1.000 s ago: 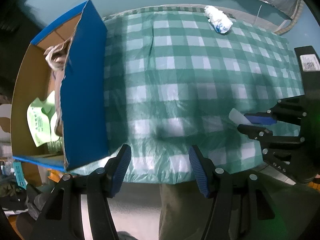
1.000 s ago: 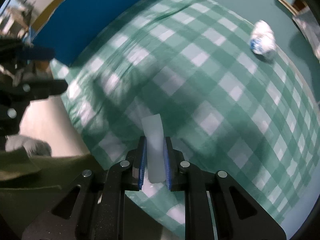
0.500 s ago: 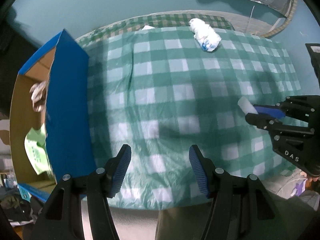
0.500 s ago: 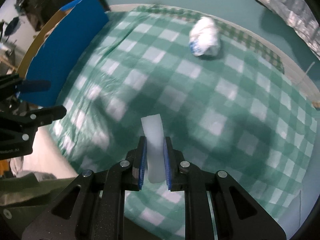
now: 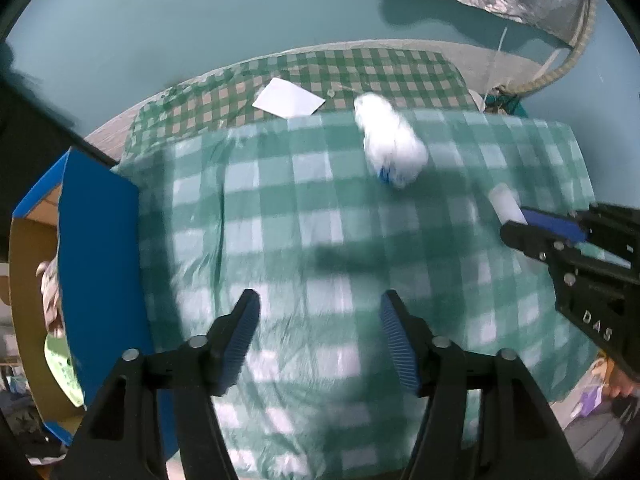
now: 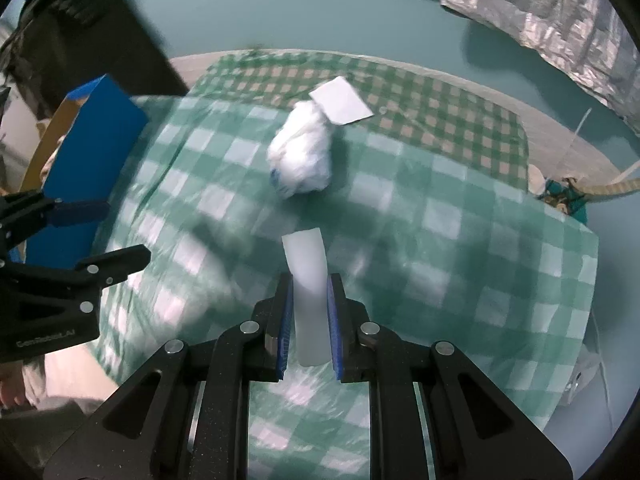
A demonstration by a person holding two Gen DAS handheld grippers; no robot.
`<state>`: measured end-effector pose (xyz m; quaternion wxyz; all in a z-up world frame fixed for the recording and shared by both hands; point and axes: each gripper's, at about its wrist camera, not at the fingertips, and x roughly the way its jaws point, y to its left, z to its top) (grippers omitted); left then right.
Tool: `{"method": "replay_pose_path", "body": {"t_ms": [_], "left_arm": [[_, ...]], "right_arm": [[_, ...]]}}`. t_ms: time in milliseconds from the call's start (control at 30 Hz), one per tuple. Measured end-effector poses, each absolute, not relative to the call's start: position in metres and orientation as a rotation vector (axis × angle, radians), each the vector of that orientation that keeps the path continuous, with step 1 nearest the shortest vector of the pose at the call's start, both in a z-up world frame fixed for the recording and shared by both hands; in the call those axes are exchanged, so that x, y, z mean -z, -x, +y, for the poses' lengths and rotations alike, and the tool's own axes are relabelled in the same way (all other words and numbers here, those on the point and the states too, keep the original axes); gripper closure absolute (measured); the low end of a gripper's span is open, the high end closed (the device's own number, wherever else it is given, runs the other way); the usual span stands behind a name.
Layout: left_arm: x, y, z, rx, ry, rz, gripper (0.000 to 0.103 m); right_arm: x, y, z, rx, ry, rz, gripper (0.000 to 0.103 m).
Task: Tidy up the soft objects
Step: 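Lower the left tool onto the white plastic bag and grasp it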
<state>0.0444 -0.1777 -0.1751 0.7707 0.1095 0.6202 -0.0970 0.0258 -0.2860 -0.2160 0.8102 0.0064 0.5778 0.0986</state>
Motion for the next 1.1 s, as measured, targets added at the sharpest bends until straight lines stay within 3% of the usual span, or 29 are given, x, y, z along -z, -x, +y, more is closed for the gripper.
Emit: {"method": "replay_pose_path", "body": {"t_ms": [567,633,1100], "left_arm": [[0.195,-0.144,-0.223,0.194,-0.095,1.371,0.027],[0.197,-0.152,-0.228,0.197,-0.075,1.373,0.021],[0.233,-0.176,-0.260,0.150,-0.080,1.452,0.021]], "right_arm": [[0.225,-0.067,-0.330,-0.124,-0.084,1.245,0.089],[0.226,-0.069,-0.334,-0.118,-0.090,1.247,0.089],[0.226,-0.083,-0.358,-0.082,-0.107,1.239,0.089]]}}
